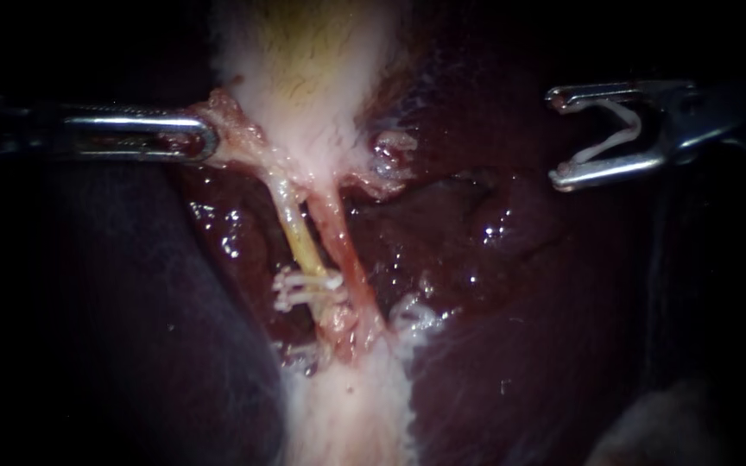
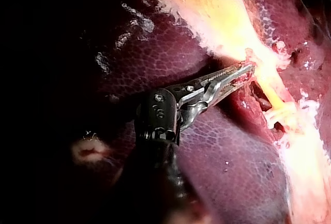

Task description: Clipping third clip left tube

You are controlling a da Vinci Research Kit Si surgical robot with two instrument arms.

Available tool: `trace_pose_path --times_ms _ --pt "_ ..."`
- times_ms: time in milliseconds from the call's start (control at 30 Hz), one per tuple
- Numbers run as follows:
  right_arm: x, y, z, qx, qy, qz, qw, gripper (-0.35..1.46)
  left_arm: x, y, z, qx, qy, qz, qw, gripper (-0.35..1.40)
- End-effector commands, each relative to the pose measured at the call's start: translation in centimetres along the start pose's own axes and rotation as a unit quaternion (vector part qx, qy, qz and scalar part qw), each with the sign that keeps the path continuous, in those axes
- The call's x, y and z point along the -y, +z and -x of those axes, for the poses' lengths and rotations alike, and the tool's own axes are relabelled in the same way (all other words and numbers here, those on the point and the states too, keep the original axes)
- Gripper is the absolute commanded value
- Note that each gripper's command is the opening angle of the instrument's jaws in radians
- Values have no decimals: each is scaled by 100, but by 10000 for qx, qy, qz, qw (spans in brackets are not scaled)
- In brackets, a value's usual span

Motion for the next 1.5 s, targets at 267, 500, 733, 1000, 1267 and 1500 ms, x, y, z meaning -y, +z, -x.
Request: trace_pose_path --times_ms 267,500,733,1000,1267,1500 --pt "26 54 2 135 206 -308 9992 50 0 2 0 -1 2 -6 10000 -35" --pt "44 104 6 127 443 -514 9976 50 0 3 0 -4 4 -12 10000 -35" --pt "58 157 11 131 639 -722 9953 50 -1 5 2 -13 7 -34 10000 -35" --pt "53 194 6 133 928 -805 9923 49 -2 6 2 -11 6 -27 10000 -35" --pt "38 222 -1 136 967 -761 9923 49 -3 6 2 -11 6 -29 10000 -35" --pt "22 235 6 142 973 -730 9925 49 -6 6 2 -8 5 -20 10000 -35"
